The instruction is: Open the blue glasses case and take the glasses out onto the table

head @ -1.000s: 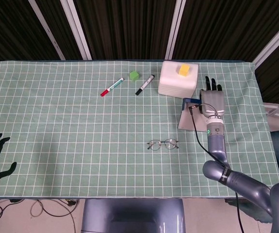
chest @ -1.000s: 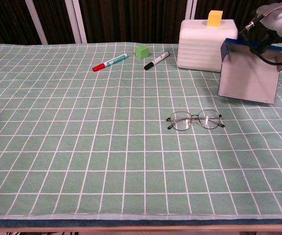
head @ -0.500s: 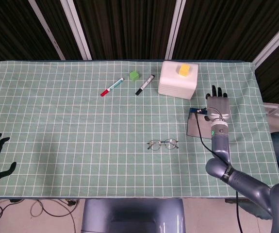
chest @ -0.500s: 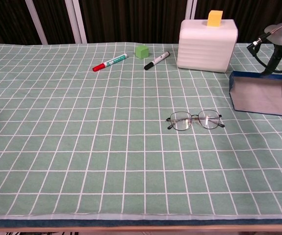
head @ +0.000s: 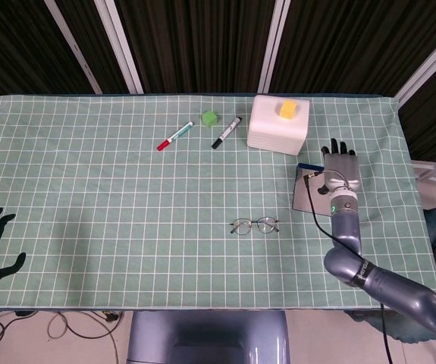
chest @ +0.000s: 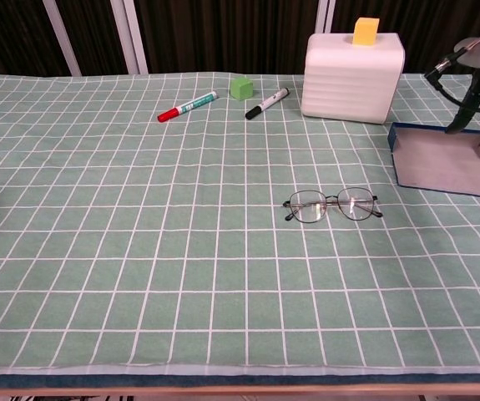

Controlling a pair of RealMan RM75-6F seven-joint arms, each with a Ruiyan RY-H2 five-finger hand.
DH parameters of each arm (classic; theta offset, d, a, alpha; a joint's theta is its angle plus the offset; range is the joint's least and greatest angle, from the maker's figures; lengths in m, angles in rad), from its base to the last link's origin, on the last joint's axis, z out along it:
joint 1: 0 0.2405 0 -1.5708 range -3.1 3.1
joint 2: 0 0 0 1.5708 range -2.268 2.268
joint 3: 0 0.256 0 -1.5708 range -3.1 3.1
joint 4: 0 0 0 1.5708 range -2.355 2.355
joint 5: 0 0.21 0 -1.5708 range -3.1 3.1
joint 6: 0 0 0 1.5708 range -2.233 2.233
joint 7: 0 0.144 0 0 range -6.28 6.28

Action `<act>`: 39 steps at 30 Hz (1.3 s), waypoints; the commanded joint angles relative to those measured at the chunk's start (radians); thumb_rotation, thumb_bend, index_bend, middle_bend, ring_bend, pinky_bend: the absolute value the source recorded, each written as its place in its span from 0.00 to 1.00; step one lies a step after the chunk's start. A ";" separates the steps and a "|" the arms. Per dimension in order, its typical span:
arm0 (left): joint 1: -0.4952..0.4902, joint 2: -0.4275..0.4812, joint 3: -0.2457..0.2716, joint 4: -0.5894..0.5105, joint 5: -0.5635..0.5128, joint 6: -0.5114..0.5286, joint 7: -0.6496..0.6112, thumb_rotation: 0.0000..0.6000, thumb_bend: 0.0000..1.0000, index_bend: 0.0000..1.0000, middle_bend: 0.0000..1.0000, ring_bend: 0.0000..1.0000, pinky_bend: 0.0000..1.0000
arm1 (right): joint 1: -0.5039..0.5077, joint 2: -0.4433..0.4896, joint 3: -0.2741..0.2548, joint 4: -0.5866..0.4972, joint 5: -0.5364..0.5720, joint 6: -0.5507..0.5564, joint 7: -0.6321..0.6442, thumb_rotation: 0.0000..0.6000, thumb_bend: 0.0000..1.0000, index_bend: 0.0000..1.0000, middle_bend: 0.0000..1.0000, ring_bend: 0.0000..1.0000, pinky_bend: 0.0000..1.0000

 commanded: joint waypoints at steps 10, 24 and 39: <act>0.004 -0.008 -0.001 0.004 0.012 0.015 0.005 1.00 0.32 0.14 0.00 0.00 0.00 | -0.233 0.209 -0.066 -0.442 -0.331 0.273 0.284 1.00 0.22 0.18 0.00 0.00 0.19; 0.018 -0.014 0.008 0.010 0.072 0.054 -0.004 1.00 0.32 0.14 0.00 0.00 0.00 | -0.570 0.203 -0.389 -0.380 -0.850 0.553 0.621 1.00 0.22 0.18 0.00 0.00 0.19; 0.042 -0.040 0.035 0.090 0.273 0.150 -0.086 1.00 0.32 0.13 0.00 0.00 0.00 | -0.685 0.173 -0.434 -0.178 -0.973 0.583 0.746 1.00 0.22 0.18 0.00 0.00 0.19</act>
